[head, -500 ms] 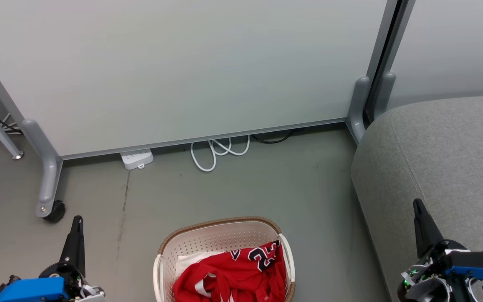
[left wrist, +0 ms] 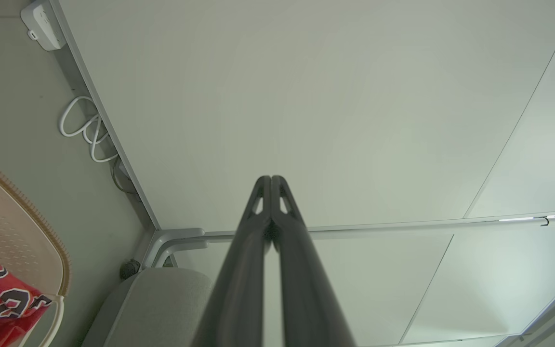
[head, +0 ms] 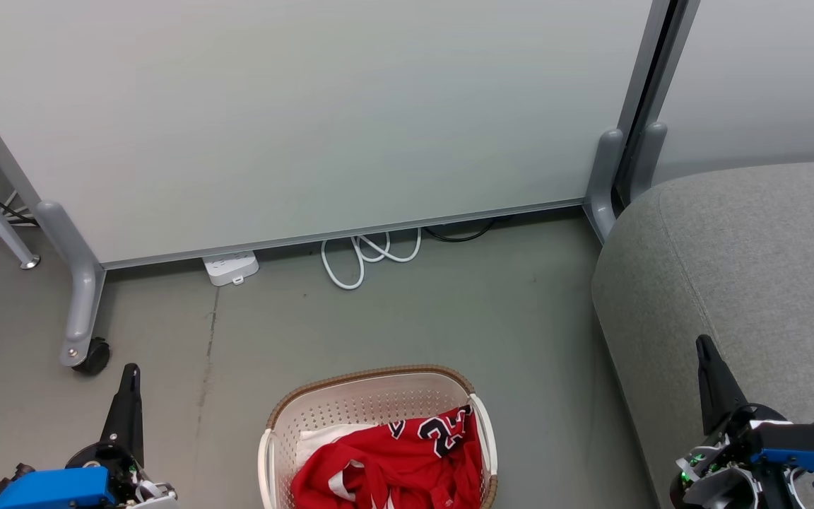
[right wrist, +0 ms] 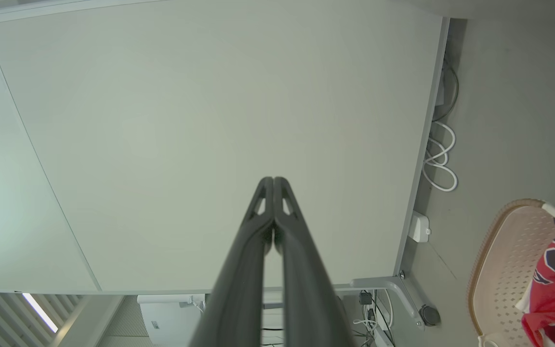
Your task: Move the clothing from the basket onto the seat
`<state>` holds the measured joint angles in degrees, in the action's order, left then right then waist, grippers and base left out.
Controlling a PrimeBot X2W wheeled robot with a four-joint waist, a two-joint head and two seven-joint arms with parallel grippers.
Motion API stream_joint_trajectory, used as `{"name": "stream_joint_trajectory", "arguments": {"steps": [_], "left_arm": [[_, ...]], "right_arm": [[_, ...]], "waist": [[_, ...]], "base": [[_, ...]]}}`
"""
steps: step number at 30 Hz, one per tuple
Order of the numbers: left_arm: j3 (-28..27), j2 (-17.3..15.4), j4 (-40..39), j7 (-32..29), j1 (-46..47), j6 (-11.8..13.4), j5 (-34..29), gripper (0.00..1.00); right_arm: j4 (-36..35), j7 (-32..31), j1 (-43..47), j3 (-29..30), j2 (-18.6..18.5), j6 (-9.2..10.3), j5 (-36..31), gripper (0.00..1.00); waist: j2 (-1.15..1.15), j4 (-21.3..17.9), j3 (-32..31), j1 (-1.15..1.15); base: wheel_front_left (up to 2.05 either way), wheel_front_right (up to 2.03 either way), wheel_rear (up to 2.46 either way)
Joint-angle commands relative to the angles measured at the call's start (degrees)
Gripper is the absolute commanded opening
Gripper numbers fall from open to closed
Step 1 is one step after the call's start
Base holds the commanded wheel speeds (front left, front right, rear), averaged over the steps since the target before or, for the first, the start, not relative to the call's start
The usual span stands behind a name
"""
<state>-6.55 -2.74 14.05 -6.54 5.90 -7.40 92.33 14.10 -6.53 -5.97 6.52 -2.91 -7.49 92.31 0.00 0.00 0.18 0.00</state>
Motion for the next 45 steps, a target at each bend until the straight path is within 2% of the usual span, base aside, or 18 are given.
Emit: {"name": "stream_joint_trajectory", "arguments": {"steps": [1, 5, 6, 10, 20, 35, 45], "left_arm": [[-0.02, -0.31, -0.26, -0.11, 0.7, -0.24, 0.16, 0.0], [-0.02, -0.31, -0.26, -0.11, 0.7, -0.24, 0.16, 0.0], [0.0, 0.0, 0.0, 0.0, 0.0, 0.0, 0.0, 1.0], [0.09, 0.59, 1.79, 0.13, -1.33, 0.18, -0.04, 1.0], [2.72, 0.46, 1.07, 3.05, -1.0, 0.69, -1.93, 1.0], [6.58, 0.29, -0.86, 6.86, -1.01, 3.86, -17.7, 1.0], [8.63, 0.2, -1.28, 8.86, -1.01, 4.69, -29.0, 1.0]], "right_arm": [[-0.12, 0.03, -0.59, 0.04, 0.08, 0.0, 0.18, 0.0], [-0.12, 0.03, -0.59, 0.04, 0.08, 0.0, 0.18, 0.0], [0.0, 0.0, 0.0, 0.0, 0.0, 0.0, 0.0, 1.0], [1.69, 0.05, 1.54, -0.18, 0.18, 0.01, -0.02, 1.0], [0.51, 2.98, 1.85, -2.07, 0.15, 0.01, -3.04, 1.0], [-0.57, 6.7, 2.18, -3.06, 0.1, 0.0, -23.37, 1.0], [-2.23, 7.59, 2.93, -3.96, 0.07, 0.0, -34.29, 1.0]], "waist": [[0.0, 0.0, 0.0, 0.0], [0.0, 0.0, 0.0, 0.0], [0.0, 0.0, 0.0, 0.0], [0.0, 0.0, 0.0, 0.0], [0.0, 0.02, 0.01, 0.0], [0.0, 0.13, 0.0, 0.0], [0.0, 0.11, -0.08, 0.0]], "base": [[0.0, 0.0, 0.0], [0.0, 0.0, 0.0], [0.0, 0.0, 0.0], [0.0, 0.0, 0.0], [0.0, 0.0, 0.0], [0.0, 0.0, 0.0], [0.0, 0.0, 0.0]]}}
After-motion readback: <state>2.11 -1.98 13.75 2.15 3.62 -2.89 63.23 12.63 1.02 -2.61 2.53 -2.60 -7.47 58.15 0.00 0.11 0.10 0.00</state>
